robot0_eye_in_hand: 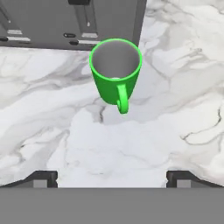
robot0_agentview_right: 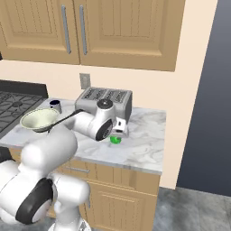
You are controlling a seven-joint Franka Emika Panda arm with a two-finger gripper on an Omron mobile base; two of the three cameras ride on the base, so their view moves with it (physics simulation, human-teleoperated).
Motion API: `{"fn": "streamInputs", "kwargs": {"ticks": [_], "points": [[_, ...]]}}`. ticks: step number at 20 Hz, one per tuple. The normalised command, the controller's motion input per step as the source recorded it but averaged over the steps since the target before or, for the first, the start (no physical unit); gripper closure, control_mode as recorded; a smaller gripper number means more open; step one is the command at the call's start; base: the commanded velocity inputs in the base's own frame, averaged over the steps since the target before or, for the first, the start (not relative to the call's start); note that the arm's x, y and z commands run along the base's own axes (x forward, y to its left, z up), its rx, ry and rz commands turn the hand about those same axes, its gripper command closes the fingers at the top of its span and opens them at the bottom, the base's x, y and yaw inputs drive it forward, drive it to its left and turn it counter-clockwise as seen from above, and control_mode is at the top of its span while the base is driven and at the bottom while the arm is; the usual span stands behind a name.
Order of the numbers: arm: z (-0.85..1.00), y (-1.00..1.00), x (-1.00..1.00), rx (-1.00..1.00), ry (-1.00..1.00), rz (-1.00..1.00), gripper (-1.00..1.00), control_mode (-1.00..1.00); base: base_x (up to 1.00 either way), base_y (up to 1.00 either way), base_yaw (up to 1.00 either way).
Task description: Clear the mugs and bowl far away from the sink.
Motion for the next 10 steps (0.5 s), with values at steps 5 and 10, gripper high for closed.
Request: {"fn": "streamInputs", "kwargs": {"ticks": [5, 10], "points": [[0.72, 0.05, -0.74, 0.0, 0.0, -0.04, -1.0, -1.0, 0.0, 0.0, 0.0], [0.68, 0.1, -0.74, 0.0, 0.0, -0.02, -1.0, -1.0, 0.0, 0.0, 0.0]]}}
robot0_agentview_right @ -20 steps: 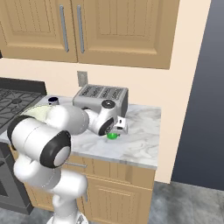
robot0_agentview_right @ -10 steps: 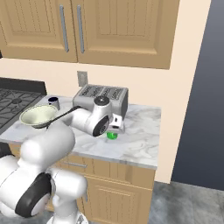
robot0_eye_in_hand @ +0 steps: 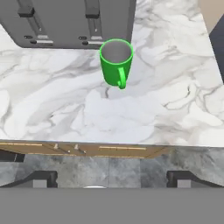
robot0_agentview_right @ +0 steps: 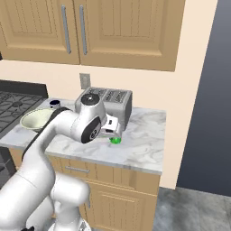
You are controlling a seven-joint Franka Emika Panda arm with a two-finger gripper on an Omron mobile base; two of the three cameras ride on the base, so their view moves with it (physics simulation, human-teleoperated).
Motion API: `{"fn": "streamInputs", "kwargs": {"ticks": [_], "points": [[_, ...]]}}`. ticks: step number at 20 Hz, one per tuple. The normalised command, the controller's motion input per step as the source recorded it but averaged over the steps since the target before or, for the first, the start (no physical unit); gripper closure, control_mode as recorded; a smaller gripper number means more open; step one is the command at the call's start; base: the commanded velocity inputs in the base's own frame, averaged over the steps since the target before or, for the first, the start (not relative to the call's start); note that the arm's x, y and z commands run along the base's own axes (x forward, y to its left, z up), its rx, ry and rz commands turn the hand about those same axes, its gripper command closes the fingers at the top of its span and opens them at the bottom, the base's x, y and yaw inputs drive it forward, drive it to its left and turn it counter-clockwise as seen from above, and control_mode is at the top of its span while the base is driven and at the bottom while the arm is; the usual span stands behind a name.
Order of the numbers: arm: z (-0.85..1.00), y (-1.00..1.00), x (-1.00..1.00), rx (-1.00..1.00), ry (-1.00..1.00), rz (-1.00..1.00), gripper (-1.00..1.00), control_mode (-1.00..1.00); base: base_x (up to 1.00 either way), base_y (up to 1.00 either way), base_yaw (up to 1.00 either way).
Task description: Clear the mugs and bowl far away from the sink.
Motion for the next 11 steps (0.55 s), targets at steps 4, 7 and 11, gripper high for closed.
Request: {"fn": "streamInputs", "kwargs": {"ticks": [4, 7, 11], "points": [[0.63, 0.18, -0.68, 0.0, 0.0, 0.0, -1.0, -1.0, 0.0, 0.0, 0.0], [0.68, 0.26, -0.65, 0.0, 0.0, 0.0, -1.0, -1.0, 0.0, 0.0, 0.0], [0.67, 0.33, -0.6, -0.01, -0.02, 0.0, -1.0, -1.0, 0.0, 0.0, 0.0]]}}
